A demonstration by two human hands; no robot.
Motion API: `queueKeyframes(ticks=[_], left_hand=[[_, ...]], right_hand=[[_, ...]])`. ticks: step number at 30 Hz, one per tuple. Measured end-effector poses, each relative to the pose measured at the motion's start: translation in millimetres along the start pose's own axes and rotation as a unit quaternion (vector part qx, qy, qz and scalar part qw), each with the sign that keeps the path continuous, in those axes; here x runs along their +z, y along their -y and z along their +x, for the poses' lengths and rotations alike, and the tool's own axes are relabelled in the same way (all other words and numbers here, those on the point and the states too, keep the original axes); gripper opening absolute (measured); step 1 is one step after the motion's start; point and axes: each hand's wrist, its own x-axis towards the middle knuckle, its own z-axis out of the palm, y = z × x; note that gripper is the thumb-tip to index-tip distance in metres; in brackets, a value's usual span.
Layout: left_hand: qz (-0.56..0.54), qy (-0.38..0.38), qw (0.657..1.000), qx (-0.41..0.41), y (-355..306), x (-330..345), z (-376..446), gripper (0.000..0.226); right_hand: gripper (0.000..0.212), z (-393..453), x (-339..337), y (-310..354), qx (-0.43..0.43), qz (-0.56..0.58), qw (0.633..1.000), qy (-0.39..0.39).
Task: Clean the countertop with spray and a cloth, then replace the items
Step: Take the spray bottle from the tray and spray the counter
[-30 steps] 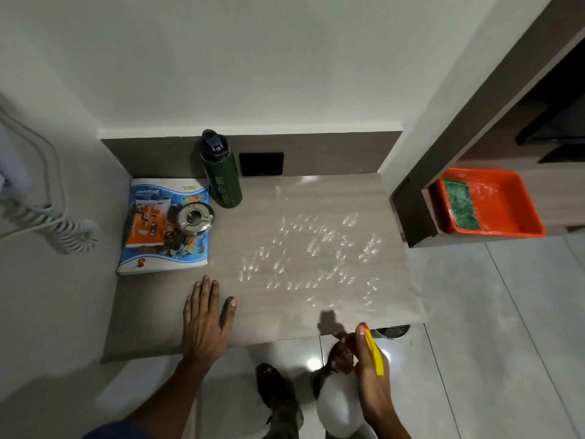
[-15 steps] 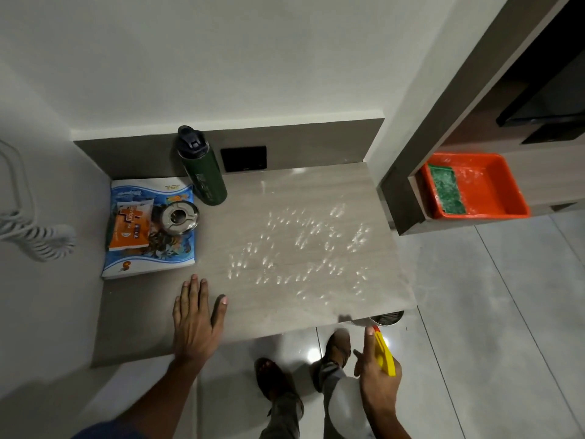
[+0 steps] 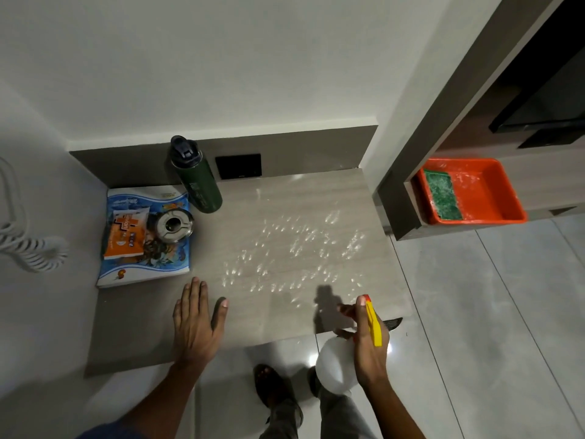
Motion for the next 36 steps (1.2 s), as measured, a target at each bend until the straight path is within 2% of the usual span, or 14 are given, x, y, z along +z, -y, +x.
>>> queueKeyframes(ticks=[2,6,11,17,22,26,27,30,33,34,36], left_hand=[[-0.002,0.001,1.000,0.005,-8,3,6,0.121],[0.001,0.003,1.000,0.022,-30,12,20,0.113],[0.015,0.022,0.998,0.061,-73,30,39,0.092],[0.052,0.049,0.991,0.111,-147,57,57,0.091],[0.054,0.071,0.984,0.157,-218,80,65,0.094],[0.060,0.100,0.976,0.184,-269,98,68,0.095],[0.063,0.110,0.973,0.193,-281,102,68,0.095],[0.060,0.134,0.966,0.212,-309,117,68,0.093],[0.067,0.135,0.960,0.235,-330,131,68,0.090],[0.071,0.134,0.957,0.246,-335,135,69,0.088],[0.063,0.134,0.952,0.268,-345,142,71,0.085]], right_hand=[[0.061,12,1,9,-0.022,-0.006,1.000,-0.002],[0.048,35,4,29,-0.046,0.011,0.999,0.002],[0.037,69,-1,63,-0.095,0.039,0.995,-0.008],[0.031,127,-25,93,-0.132,0.049,0.990,-0.014],[0.056,184,-58,116,-0.158,0.054,0.986,-0.028],[0.030,233,-90,152,-0.193,0.065,0.977,-0.062],[0.030,247,-99,161,-0.207,0.062,0.974,-0.065],[0.051,289,-125,181,-0.234,0.038,0.970,-0.058],[0.064,330,-157,201,-0.238,0.027,0.967,-0.091],[0.062,342,-169,207,-0.236,0.028,0.966,-0.100],[0.042,364,-188,215,-0.218,0.023,0.971,-0.100]])
